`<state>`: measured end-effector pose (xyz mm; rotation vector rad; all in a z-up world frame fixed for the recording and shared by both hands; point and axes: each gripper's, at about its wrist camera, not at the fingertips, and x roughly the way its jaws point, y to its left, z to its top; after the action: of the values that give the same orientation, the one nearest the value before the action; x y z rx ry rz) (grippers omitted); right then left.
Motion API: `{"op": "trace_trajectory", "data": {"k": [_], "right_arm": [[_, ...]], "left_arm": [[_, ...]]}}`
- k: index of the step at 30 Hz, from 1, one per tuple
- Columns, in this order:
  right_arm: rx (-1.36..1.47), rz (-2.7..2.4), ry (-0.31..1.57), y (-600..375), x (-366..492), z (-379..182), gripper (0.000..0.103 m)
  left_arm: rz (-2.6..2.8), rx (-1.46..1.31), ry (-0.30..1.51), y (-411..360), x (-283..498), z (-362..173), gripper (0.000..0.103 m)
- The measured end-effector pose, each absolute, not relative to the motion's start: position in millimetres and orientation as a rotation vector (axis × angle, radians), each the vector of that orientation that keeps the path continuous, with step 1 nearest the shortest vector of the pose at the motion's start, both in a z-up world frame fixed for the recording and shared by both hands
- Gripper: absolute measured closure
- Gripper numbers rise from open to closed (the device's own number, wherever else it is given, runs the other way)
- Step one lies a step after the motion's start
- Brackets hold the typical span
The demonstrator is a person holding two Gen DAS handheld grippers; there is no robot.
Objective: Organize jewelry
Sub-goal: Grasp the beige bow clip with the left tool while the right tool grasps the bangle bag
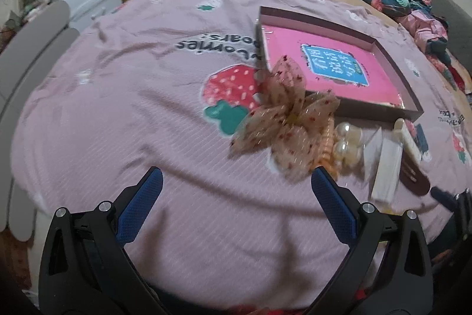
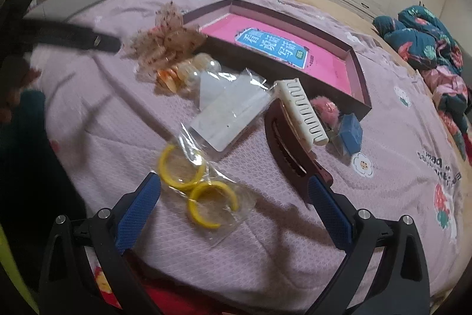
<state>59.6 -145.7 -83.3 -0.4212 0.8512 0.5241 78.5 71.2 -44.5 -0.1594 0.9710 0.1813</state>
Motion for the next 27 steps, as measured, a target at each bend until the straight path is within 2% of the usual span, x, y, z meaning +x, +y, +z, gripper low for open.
{"op": "trace_trajectory", "data": {"k": [15, 16, 17, 20, 22, 25, 26, 27], "right_arm": [[-0.535, 0.568, 0.837, -130.7, 58.1, -110.0, 0.006], [-0.528, 0.57, 0.837, -130.9, 58.6, -110.3, 0.01], [-0.518, 0.581, 0.842, -131.3, 58.9, -110.3, 0.019], [-0.476, 0.623, 0.868, -131.8, 60.3, -110.1, 0.03], [-0.465, 0.634, 0.867, -132.7, 59.8, -109.0, 0.038], [-0.439, 0.641, 0.87, -136.6, 60.1, -105.6, 0.049], [-0.432, 0.642, 0.873, -137.6, 60.3, -104.9, 0.053], [-0.426, 0.642, 0.875, -139.4, 60.3, -103.9, 0.054]], "left_arm": [[0.132, -0.295, 1.017, 89.9, 132.8, -74.9, 0.009], [0.126, -0.3, 1.013, 90.2, 134.3, -75.0, 0.01], [0.121, -0.303, 1.008, 90.0, 135.1, -74.6, 0.011], [0.086, -0.309, 0.998, 87.4, 136.7, -72.8, 0.022], [0.048, -0.313, 0.992, 82.9, 136.8, -70.6, 0.043], [-0.002, -0.323, 0.987, 77.0, 136.8, -69.5, 0.067], [-0.015, -0.325, 0.987, 74.9, 135.8, -69.5, 0.071], [-0.022, -0.326, 0.987, 73.2, 135.8, -69.6, 0.079]]}}
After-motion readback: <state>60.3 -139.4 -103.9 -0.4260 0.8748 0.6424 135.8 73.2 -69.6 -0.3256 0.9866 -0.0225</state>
